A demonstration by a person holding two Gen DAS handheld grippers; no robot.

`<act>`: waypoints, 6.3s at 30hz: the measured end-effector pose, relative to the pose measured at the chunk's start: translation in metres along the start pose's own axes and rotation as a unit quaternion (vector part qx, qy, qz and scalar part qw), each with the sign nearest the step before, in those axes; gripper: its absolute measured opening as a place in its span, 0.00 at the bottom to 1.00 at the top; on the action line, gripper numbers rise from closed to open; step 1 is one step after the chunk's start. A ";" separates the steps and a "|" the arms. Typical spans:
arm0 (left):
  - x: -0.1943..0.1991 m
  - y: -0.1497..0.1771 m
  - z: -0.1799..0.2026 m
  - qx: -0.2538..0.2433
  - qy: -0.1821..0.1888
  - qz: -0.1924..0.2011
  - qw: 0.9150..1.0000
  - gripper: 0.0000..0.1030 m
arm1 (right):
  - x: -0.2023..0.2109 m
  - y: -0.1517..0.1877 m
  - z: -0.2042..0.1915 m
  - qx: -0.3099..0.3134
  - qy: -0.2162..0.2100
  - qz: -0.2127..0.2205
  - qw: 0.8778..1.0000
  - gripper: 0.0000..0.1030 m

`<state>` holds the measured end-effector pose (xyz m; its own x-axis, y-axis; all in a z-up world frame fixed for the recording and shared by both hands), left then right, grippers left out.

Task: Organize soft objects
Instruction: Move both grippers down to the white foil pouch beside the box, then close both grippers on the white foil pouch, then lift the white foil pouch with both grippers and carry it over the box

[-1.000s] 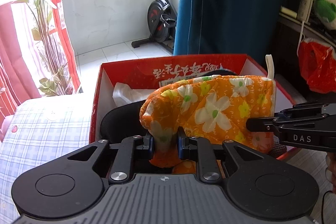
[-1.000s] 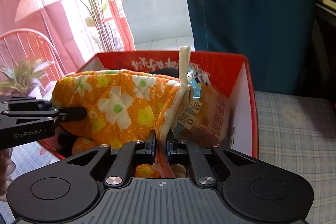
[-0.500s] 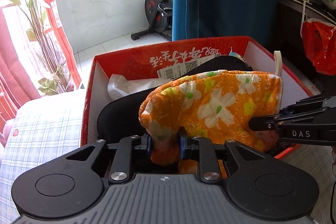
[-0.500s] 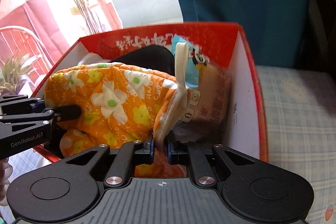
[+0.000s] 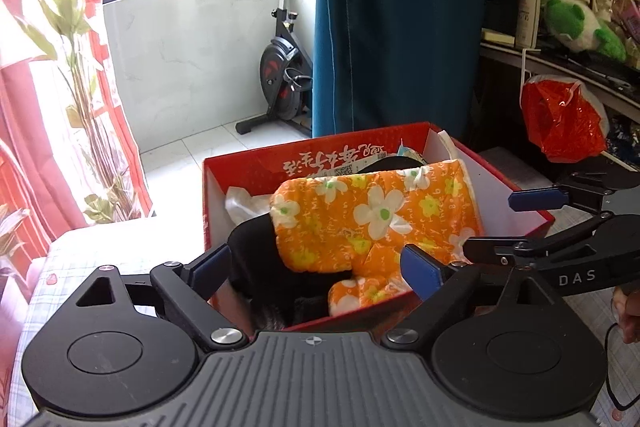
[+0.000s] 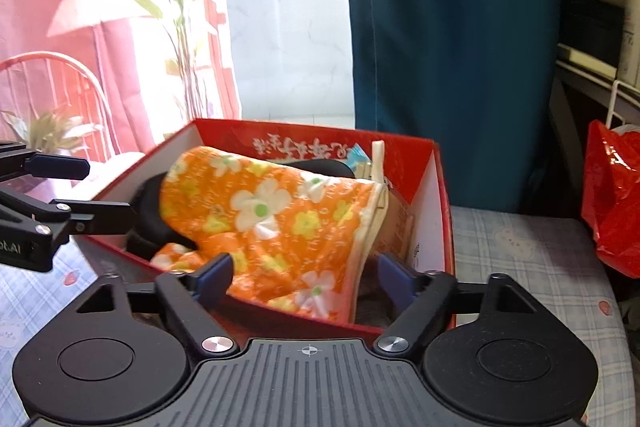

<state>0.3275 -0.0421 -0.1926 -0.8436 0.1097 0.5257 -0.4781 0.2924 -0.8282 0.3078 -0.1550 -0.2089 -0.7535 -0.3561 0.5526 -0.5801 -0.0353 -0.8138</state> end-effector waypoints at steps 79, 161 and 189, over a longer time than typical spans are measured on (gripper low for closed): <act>-0.013 0.154 0.097 0.072 0.090 -0.117 0.986 0.47 | 0.020 0.155 -0.008 -0.056 -0.056 -0.040 0.996 0.43; 0.040 0.057 0.053 0.128 0.150 0.000 0.980 0.46 | 0.075 0.068 -0.016 -0.070 -0.098 0.065 0.991 0.13; -0.072 -0.017 0.037 0.118 0.115 -0.080 0.983 0.46 | -0.046 -0.028 0.066 -0.086 -0.077 0.007 0.993 0.13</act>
<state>0.3878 -0.0899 -0.2233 -0.6880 0.2995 0.6611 -0.6672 0.0974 -0.7385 0.3793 -0.1997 -0.2237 -0.7130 -0.4950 0.4966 -0.6243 0.1260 -0.7709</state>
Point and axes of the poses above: each gripper's, at about its wrist camera, not at the fingertips, and x roughly against the way its jaws point, z to its right, y to its underside, the point moved 9 cm from there along -x, roughly the way its jaws point, and after that the axes turned 14 degrees about -y, right-handed, at the moved point
